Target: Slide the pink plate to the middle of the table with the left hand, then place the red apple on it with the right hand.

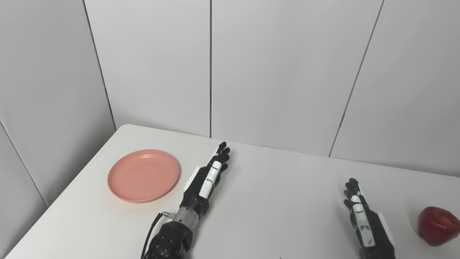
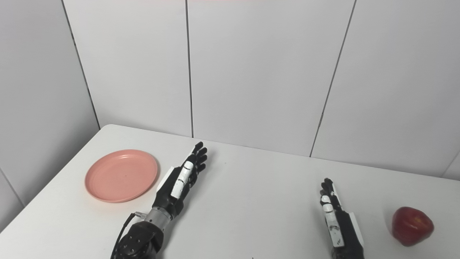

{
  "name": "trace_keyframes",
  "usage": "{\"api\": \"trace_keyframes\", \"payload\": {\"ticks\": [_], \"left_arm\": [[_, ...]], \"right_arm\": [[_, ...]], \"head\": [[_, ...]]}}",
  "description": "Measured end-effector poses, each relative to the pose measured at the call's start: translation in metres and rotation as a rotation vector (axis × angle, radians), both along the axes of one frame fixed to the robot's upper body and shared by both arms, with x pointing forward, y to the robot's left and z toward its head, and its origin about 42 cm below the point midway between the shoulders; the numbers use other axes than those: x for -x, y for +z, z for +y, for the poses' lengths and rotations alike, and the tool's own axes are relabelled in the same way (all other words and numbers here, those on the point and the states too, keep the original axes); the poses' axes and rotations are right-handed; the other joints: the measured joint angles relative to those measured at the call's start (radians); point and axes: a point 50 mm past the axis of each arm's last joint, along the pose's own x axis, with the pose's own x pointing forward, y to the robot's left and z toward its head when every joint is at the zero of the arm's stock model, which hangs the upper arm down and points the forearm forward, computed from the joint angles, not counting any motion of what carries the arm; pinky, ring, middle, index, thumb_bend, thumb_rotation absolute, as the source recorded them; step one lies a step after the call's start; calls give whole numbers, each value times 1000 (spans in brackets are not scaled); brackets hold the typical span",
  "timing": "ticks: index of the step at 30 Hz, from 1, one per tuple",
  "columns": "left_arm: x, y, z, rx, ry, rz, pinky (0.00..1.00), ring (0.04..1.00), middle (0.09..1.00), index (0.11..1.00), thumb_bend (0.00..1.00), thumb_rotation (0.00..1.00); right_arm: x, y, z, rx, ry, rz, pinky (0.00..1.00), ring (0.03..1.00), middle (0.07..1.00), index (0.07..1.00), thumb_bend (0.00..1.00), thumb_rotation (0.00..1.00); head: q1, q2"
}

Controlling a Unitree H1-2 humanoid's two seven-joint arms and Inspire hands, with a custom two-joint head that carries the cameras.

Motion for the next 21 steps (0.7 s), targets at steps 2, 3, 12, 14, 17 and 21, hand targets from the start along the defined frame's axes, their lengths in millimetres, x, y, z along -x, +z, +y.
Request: {"api": "trace_keyframes", "payload": {"ticks": [2,3,12,14,17,21], "left_arm": [[-4,10,13,-1,19,-23,1000,1000,1000,1000,572,1000],[-6,15,19,3,27,-31,1000,1000,1000,1000,568,1000],[-12,27,54,9,81,-38,991,977,969,959,603,1000],[-13,29,65,-3,98,-41,968,958,954,944,595,1000],[-17,34,83,-25,130,-43,953,948,944,935,601,1000],[-20,33,108,-21,173,-29,949,941,934,926,623,1000]], "right_arm": [[-1,0,0,3,1,-7,1000,1000,992,1000,725,997],[-1,0,0,3,1,-7,1000,1000,992,1000,724,997],[-2,1,-1,0,-1,-22,1000,997,988,995,726,1000],[-2,2,-2,-8,-1,-26,1000,992,988,995,714,998],[-2,2,-5,-15,-5,-28,1000,992,989,997,712,997],[-2,2,-6,-21,6,-27,1000,995,991,1000,705,999]], "head": [[0,0],[2,-3],[18,-12],[29,-15],[40,-15],[46,-14]]}}
